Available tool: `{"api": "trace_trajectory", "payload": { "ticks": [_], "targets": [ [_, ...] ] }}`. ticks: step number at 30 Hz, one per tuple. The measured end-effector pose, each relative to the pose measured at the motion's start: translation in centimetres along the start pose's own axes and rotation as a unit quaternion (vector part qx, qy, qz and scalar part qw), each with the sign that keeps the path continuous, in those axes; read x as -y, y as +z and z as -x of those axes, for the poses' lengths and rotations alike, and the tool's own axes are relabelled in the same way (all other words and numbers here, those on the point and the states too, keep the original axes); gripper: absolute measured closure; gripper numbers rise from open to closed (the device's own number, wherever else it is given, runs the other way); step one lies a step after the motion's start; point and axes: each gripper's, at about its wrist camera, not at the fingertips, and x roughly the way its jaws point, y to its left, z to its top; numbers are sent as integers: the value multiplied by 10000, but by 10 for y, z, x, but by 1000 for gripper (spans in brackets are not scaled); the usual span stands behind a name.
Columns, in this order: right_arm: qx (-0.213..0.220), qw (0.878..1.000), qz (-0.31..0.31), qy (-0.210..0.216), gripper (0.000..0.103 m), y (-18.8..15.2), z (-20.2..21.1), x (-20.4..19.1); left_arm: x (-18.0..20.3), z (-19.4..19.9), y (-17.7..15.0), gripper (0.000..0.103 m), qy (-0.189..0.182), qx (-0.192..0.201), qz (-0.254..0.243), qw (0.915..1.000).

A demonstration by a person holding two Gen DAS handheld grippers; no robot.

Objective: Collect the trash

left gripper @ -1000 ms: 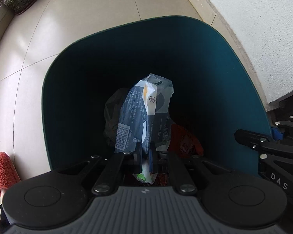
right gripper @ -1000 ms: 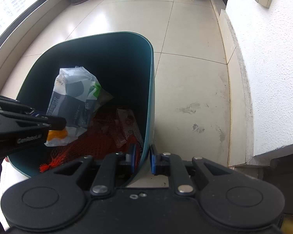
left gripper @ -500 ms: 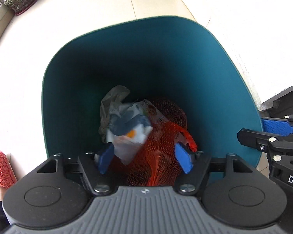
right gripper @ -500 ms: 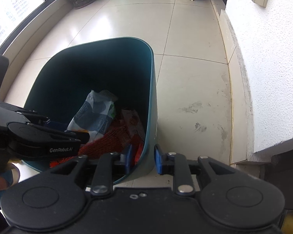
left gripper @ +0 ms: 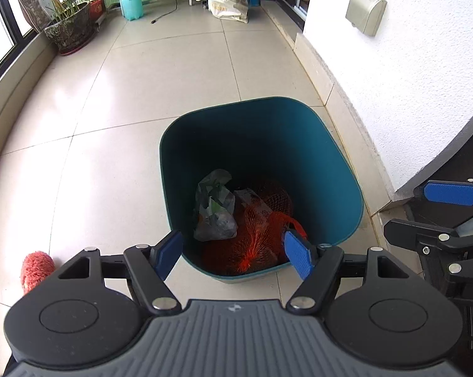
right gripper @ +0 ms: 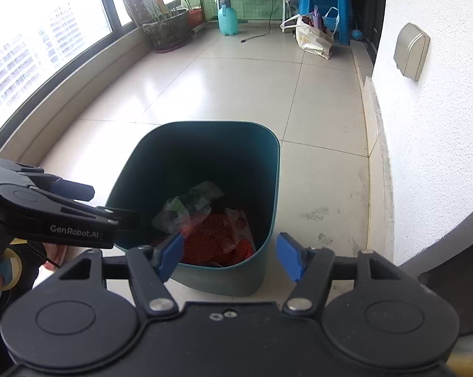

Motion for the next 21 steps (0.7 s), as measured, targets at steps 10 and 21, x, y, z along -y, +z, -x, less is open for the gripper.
{"api": "trace_trajectory", "payload": {
  "ticks": [10, 21],
  "targets": [
    [559, 9979, -242, 220, 15, -17, 55, -22, -4, 64, -35, 28, -279, 569, -137, 9979],
    [1591, 9861, -358, 311, 0, -43, 88, -52, -21, 99, -70, 22, -573, 1026, -111, 9930]
  ]
}}
